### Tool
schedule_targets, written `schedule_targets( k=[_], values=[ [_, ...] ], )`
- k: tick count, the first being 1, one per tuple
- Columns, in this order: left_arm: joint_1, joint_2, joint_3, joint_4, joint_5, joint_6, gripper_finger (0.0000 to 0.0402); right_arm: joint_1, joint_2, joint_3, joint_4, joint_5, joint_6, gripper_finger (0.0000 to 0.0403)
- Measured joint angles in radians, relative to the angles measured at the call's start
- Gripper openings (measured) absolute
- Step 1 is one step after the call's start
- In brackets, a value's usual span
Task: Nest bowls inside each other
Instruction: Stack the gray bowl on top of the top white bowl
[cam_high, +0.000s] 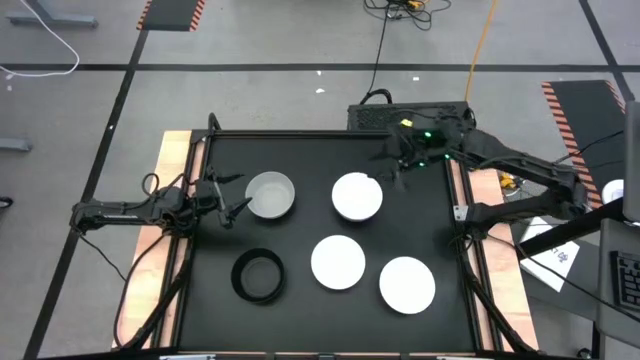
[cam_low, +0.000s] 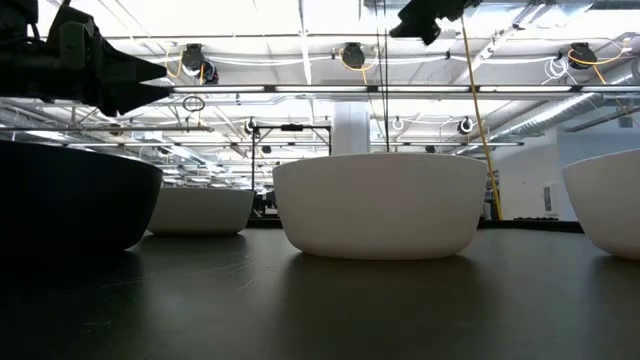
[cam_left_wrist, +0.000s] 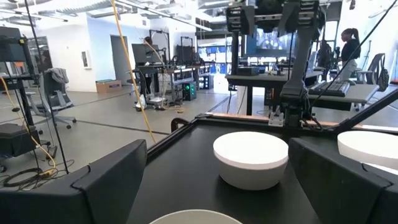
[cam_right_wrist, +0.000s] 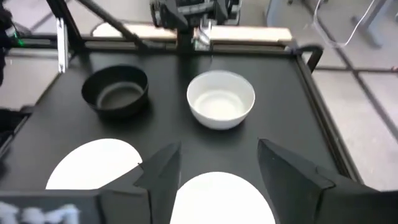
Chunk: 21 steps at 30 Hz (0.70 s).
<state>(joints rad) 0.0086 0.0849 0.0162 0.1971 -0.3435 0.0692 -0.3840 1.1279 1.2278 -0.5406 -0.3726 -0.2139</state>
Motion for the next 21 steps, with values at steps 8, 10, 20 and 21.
schedule_targets(
  k=[8, 10, 20, 21],
  values=[
    [0.0, 0.0, 0.0, 0.007, -0.007, -0.018, 0.0395, 0.0, -0.196, -0.16, 0.071, 0.0, 0.018, 0.0067],
    [0.0, 0.0, 0.0, 0.014, -0.008, -0.021, 0.0395, 0.0, -0.239, -0.192, 0.071, 0.0, 0.018, 0.0024],
    [0.0, 0.0, 0.0, 0.016, -0.008, -0.023, 0.0395, 0.0, -0.386, -0.347, 0.115, 0.001, 0.08, 0.0002],
    [0.0, 0.0, 0.0, 0.016, -0.008, -0.024, 0.0395, 0.0, -0.399, -0.363, 0.115, 0.001, 0.087, 0.0002]
  ],
)
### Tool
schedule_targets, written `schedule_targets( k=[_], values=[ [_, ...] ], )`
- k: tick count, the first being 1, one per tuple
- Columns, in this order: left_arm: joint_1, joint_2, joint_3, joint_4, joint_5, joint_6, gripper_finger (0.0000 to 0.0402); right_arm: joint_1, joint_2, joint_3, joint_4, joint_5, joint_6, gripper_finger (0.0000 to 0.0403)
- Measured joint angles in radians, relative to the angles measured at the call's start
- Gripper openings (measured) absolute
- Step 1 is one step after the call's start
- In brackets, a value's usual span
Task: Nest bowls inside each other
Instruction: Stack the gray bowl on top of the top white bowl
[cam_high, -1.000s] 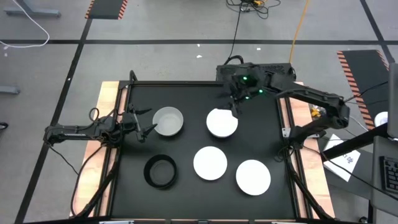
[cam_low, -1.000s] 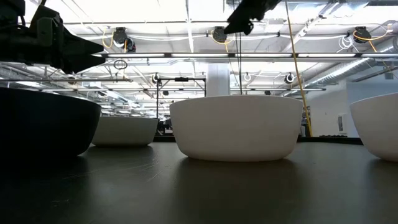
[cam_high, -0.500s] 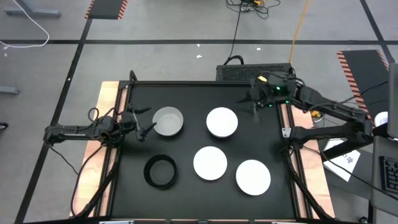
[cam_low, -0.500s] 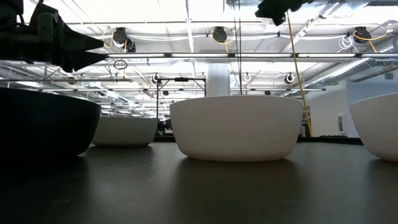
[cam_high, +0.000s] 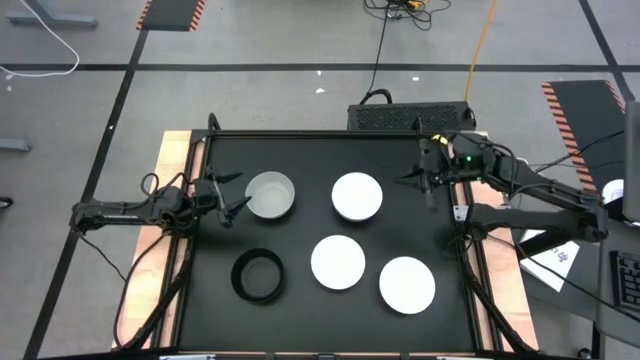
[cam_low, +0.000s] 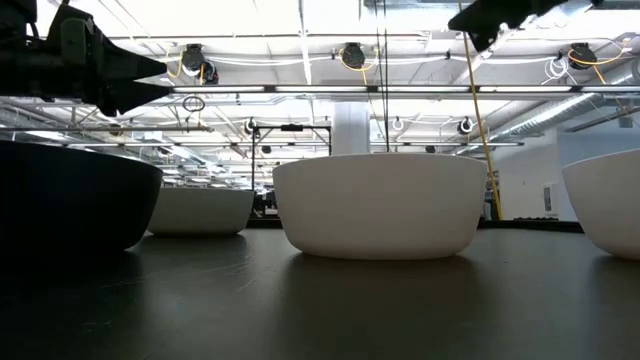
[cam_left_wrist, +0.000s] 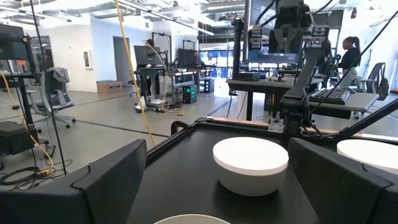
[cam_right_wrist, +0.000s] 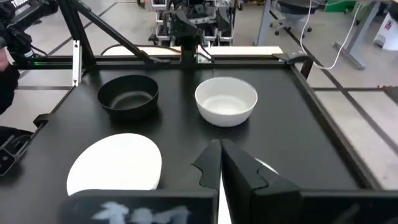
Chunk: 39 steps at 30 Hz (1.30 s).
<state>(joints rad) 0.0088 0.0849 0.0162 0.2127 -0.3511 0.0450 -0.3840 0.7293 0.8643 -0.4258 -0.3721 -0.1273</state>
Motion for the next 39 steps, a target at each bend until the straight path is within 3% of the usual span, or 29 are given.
schedule_targets(
  k=[11, 20, 27, 36, 39],
  values=[
    [0.0, 0.0, 0.0, -0.004, 0.0, -0.002, 0.0395, 0.0, -0.152, -0.162, 0.055, 0.001, 0.114, 0.0],
    [0.0, 0.0, 0.0, -0.007, 0.0, -0.003, 0.0395, 0.0, -0.372, -0.361, 0.161, 0.009, 0.258, 0.0],
    [0.0, 0.0, 0.0, -0.007, 0.0, -0.019, 0.0395, 0.0, -0.524, -0.491, 0.221, 0.106, 0.325, 0.0],
    [0.0, 0.0, 0.0, -0.007, 0.0, -0.02, 0.0395, 0.0, -0.575, -0.606, 0.239, 0.106, 0.32, 0.0],
    [0.0, 0.0, 0.0, -0.007, 0.0, -0.02, 0.0395, 0.0, -0.575, -0.658, 0.292, 0.06, 0.317, 0.0]
  ],
)
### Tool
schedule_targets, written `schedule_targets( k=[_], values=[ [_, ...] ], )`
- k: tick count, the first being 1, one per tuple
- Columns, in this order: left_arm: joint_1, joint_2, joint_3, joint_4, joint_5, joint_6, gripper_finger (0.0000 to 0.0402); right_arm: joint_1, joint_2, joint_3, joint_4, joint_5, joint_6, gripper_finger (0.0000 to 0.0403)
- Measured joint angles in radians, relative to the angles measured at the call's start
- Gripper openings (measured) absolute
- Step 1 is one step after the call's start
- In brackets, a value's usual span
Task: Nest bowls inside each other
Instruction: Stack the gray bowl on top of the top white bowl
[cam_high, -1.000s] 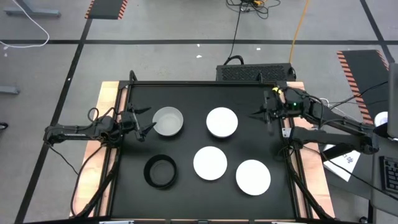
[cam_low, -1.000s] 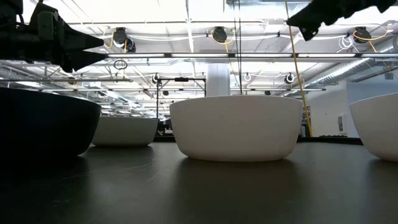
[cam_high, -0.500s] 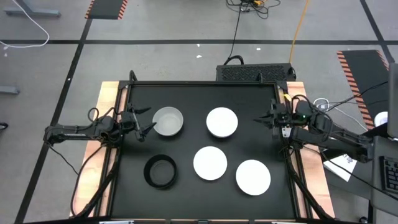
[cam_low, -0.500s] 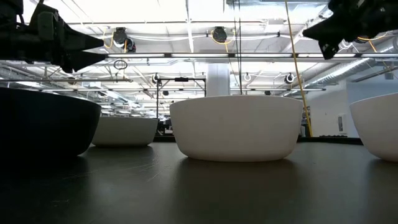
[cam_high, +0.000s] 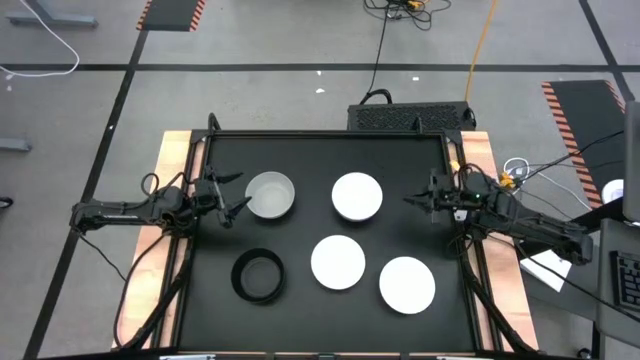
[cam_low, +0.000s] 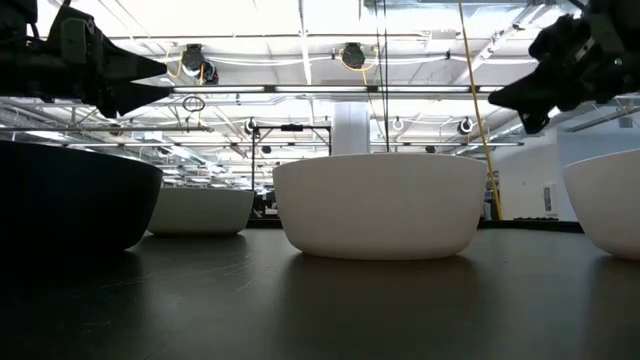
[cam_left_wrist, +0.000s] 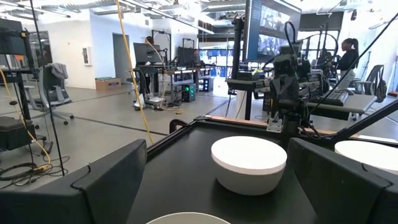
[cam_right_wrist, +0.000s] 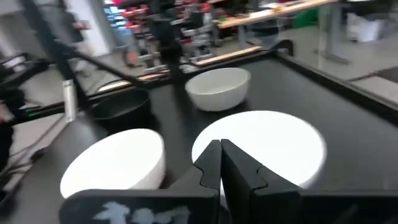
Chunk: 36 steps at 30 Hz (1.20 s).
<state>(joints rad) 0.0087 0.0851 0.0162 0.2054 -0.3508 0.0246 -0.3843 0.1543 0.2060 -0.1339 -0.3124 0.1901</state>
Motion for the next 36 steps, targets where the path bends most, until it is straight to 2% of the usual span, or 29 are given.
schedule_targets(
  k=[5, 10, 21, 31, 36],
  values=[
    [0.0, 0.0, 0.0, 0.0, 0.0, 0.0, 0.0395, 0.001, 0.0, -0.097, 0.141, -0.107, 0.011, 0.0],
    [0.0, 0.0, 0.0, 0.0, 0.0, 0.0, 0.0395, 0.001, 0.0, -0.155, 0.227, -0.108, 0.009, 0.0],
    [0.0, 0.0, 0.0, -0.031, 0.0, 0.008, 0.0395, 0.031, 0.0, -0.16, 0.217, -0.136, -0.191, 0.0],
    [0.0, 0.0, 0.0, 0.029, 0.016, 0.048, 0.0395, 0.06, 0.0, -0.161, 0.212, -0.133, -0.205, 0.0],
    [0.0, 0.0, 0.0, 0.035, 0.097, 0.07, 0.0395, 0.06, 0.001, -0.161, 0.198, -0.134, -0.203, 0.0]
  ],
)
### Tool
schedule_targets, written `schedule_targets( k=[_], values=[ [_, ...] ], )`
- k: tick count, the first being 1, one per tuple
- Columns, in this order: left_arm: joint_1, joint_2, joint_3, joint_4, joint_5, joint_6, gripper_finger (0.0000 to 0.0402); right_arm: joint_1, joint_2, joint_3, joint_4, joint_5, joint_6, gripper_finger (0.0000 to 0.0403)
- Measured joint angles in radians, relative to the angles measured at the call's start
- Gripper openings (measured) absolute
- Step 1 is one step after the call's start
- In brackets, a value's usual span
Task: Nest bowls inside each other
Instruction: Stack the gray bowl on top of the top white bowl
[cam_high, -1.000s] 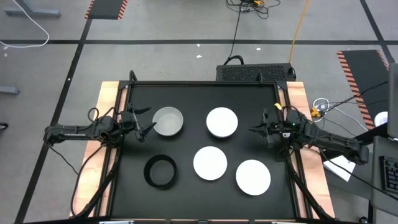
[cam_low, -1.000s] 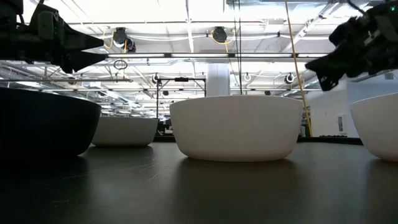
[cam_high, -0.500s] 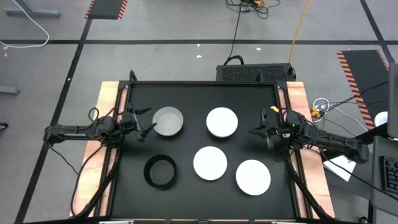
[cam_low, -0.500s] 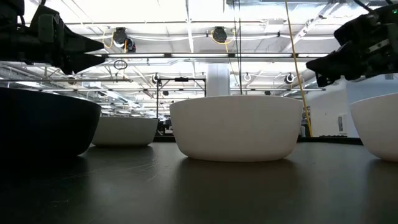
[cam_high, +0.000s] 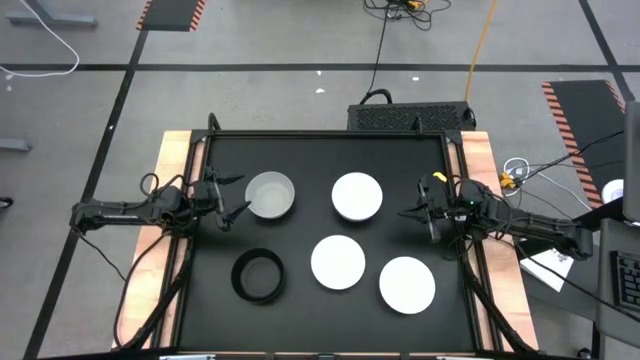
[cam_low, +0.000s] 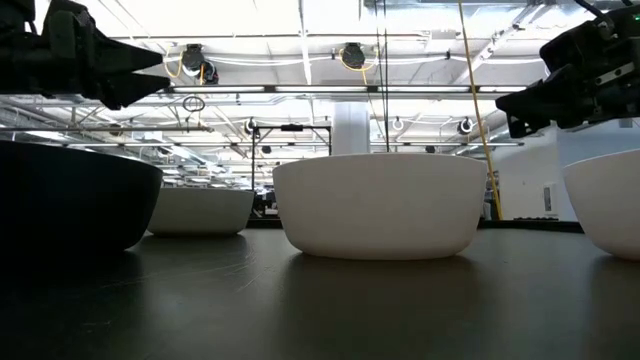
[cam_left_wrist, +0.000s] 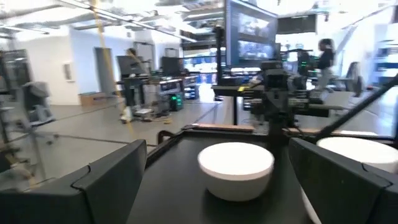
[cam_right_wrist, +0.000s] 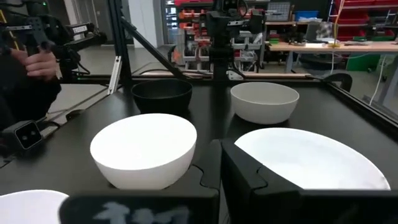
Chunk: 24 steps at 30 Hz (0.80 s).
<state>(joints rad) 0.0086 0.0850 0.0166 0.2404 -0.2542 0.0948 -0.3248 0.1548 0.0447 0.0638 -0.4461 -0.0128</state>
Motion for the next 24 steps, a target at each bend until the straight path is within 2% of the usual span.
schedule_targets(
  k=[5, 10, 12, 16, 20, 22, 24],
  values=[
    [0.0, 0.0, 0.0, 0.028, 0.019, -0.039, 0.0395, 0.0, 0.003, -0.001, -0.004, 0.0, 0.004, 0.0],
    [0.0, 0.03, 0.014, 0.014, -0.108, -0.075, 0.0395, 0.0, 0.003, -0.001, -0.007, 0.0, 0.012, 0.0],
    [0.002, 0.068, 0.037, 0.004, -0.124, -0.081, 0.0395, 0.0, 0.003, -0.001, -0.008, 0.0, 0.012, 0.0],
    [0.024, 0.197, 0.122, -0.065, -0.169, -0.11, 0.0395, 0.0, 0.003, -0.001, -0.015, -0.001, 0.012, 0.0],
    [0.101, 0.38, 0.264, -0.251, -0.21, -0.167, 0.0395, 0.0, 0.003, -0.001, -0.023, -0.001, 0.012, 0.0],
    [0.158, 0.475, 0.334, -0.339, -0.149, -0.197, 0.0395, 0.0, 0.003, -0.001, -0.025, -0.001, 0.012, 0.0],
    [0.215, 0.567, 0.391, -0.376, -0.047, -0.211, 0.0395, 0.0, 0.003, -0.002, -0.026, -0.002, 0.012, 0.0]
  ],
)
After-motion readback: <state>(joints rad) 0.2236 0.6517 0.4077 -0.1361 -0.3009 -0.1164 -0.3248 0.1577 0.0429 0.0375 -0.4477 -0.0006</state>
